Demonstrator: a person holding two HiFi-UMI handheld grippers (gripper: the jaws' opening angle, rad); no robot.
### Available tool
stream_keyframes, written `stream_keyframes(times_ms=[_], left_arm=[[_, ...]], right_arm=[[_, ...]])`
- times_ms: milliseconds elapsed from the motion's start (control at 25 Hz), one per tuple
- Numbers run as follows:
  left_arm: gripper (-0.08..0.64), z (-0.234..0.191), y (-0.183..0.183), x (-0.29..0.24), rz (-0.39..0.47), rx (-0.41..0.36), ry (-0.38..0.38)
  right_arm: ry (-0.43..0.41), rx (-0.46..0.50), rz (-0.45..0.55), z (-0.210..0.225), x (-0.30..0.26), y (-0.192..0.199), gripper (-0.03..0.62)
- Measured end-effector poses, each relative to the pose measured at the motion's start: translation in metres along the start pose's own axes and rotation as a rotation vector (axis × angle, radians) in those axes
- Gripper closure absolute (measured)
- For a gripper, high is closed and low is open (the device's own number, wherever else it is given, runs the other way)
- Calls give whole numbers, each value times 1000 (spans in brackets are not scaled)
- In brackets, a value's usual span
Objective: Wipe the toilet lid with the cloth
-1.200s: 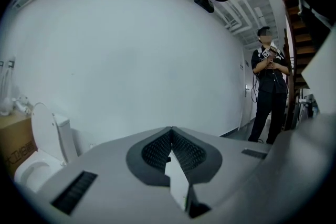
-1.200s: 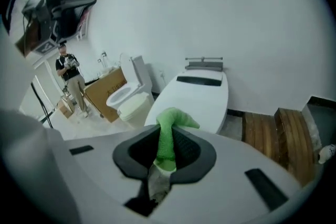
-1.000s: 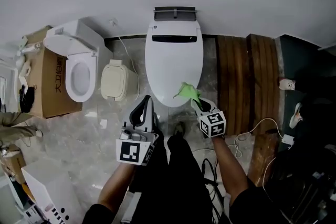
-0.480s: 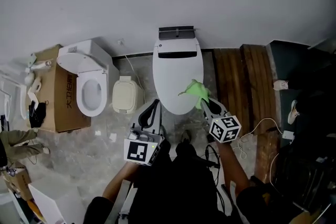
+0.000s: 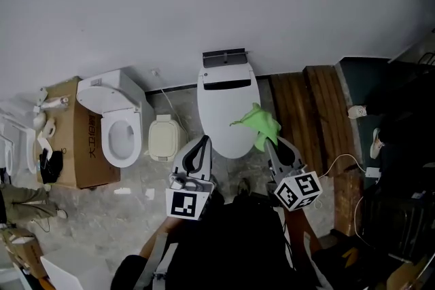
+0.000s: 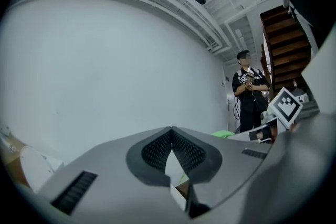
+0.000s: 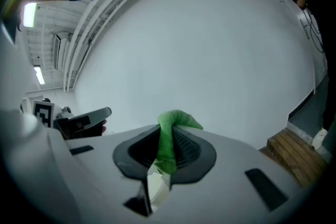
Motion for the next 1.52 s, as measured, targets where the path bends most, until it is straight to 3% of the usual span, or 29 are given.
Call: stream_keyframes(times_ms=[280, 1520], left_arm=[[551, 1, -3, 8, 7, 24, 5], [551, 8, 2, 17, 0, 43, 16]], right_arm=[[9, 70, 41, -26, 27, -7, 532], [14, 113, 44, -33, 36, 2, 532]])
Point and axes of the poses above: the fingertips, and each gripper's own axes: x backward along the fingers, z to its right, y out of its underside, the point moved 2 cm from there along x, backward along the fingers, and after that the axes turned 4 degrees about -x, right-handed, at the moved point
